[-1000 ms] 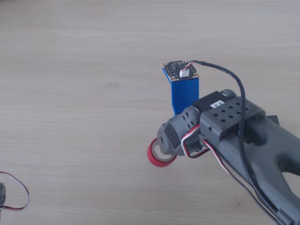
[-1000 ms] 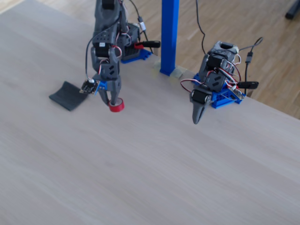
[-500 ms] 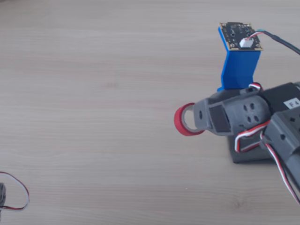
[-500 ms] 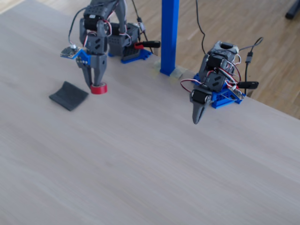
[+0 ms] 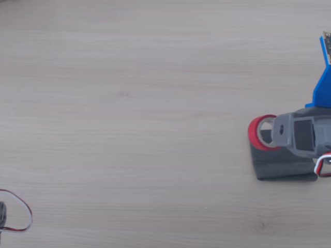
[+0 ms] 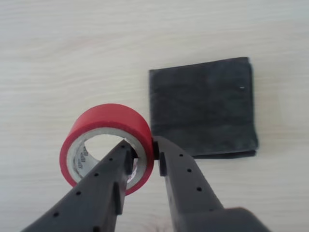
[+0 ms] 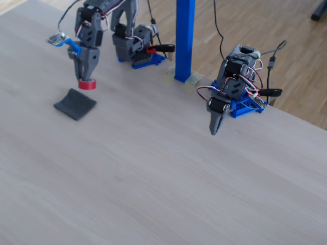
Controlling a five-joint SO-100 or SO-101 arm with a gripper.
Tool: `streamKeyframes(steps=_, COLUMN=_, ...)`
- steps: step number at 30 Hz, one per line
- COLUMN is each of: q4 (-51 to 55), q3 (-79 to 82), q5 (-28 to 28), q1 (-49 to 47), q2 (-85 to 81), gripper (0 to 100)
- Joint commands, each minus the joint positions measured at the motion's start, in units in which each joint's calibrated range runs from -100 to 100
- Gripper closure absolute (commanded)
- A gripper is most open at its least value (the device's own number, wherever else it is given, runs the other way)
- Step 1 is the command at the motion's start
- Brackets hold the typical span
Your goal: Grab the red tape and move it to the grey mat
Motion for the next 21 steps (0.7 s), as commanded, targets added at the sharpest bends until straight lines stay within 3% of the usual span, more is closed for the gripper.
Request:
streamKeyframes(steps=1, q4=-0.39, q3=-0.13, q5=0.58, q1=3.16, q2=-1.47, gripper=98)
streamKeyframes(steps=12, q4=-1.15, q3=-1.04, q5=5.29, q1=10.91, q2=1.77, gripper=98)
streamKeyframes(steps=21, q4=-15.66, q3=-1.04, q5=6.23, q1=10.73, q2=12.56, gripper=98)
